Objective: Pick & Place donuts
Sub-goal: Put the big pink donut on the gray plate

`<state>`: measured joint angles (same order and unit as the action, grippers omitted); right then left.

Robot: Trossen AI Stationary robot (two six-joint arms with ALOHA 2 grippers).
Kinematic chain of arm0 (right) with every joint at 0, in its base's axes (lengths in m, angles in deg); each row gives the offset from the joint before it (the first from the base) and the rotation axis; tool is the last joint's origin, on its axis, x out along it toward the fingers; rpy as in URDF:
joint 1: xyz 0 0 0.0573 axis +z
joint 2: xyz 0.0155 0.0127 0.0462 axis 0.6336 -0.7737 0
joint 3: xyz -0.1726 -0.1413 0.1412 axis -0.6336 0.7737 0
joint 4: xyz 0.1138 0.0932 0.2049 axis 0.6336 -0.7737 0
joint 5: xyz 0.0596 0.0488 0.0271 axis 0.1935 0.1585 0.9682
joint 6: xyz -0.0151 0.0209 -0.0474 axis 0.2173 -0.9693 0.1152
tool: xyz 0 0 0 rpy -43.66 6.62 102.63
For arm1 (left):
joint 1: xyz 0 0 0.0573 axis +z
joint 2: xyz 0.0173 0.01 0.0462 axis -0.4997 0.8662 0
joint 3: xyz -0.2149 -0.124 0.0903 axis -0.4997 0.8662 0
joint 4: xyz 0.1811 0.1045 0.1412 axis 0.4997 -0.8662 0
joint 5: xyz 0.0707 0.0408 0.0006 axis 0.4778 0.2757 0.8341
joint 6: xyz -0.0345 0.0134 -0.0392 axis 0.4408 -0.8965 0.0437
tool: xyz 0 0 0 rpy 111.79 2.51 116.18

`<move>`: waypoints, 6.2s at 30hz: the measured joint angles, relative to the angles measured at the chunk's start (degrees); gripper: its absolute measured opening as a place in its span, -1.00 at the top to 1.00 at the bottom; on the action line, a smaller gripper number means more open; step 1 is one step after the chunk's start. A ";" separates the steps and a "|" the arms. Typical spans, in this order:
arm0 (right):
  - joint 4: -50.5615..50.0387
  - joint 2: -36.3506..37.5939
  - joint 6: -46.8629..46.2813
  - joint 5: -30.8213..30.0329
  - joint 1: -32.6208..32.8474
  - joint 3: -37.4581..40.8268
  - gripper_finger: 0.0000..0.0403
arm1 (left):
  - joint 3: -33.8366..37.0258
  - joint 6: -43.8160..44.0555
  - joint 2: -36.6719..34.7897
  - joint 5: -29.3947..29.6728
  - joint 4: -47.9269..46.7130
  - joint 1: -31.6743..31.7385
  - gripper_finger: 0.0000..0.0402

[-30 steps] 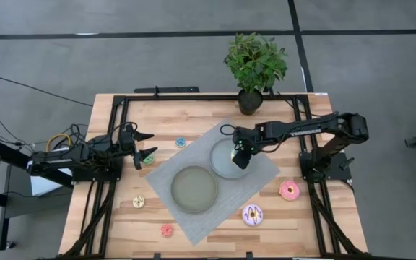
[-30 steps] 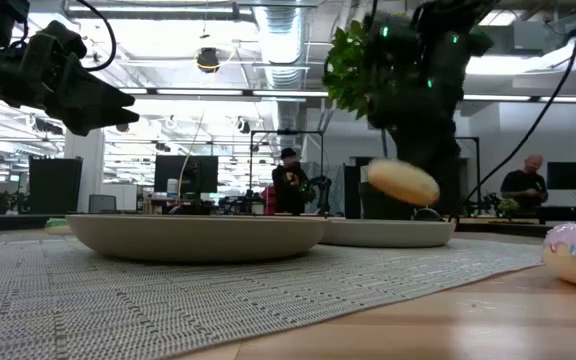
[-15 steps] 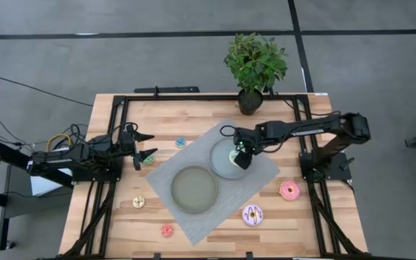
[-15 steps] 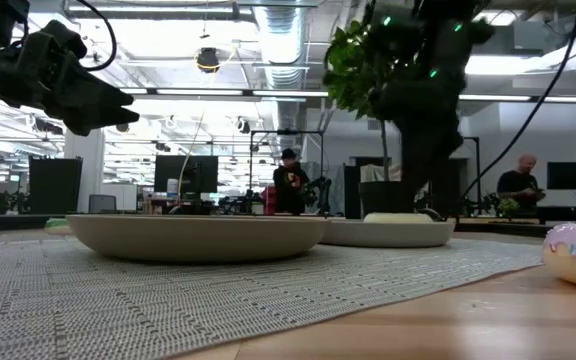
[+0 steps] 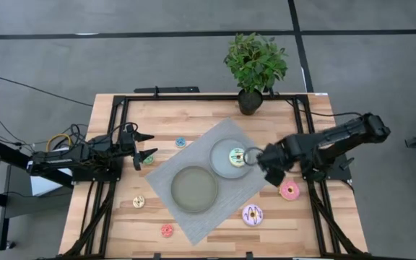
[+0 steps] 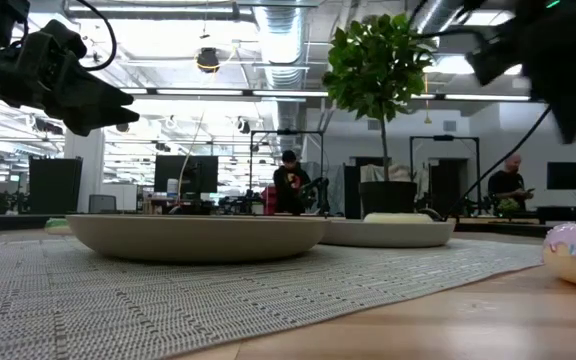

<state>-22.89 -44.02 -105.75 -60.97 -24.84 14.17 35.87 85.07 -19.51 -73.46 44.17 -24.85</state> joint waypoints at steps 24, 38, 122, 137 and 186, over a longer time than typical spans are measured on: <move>-2.04 -0.55 -40.70 -1.79 30.13 2.49 -0.14 | 0.00 1.11 0.00 -1.27 0.00 0.02 -0.38; 6.56 2.52 -45.50 1.37 27.59 7.10 -0.14 | 0.00 1.11 0.00 -1.20 0.01 0.00 -0.38; 16.23 -12.81 -41.27 7.54 13.80 10.99 0.23 | 0.00 3.63 -0.01 -1.72 0.04 0.01 -0.38; 20.35 -12.79 -16.96 -10.88 -0.74 -6.48 0.25 | 0.00 3.67 0.00 -1.73 0.07 0.01 -0.38; 37.19 -31.17 28.27 -6.07 -23.25 -15.39 0.18 | 0.00 3.67 -0.02 -1.68 0.39 0.00 -0.38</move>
<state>14.30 -75.18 -77.48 -67.04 -48.09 -1.22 35.87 88.74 -19.53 -75.14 44.56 -24.85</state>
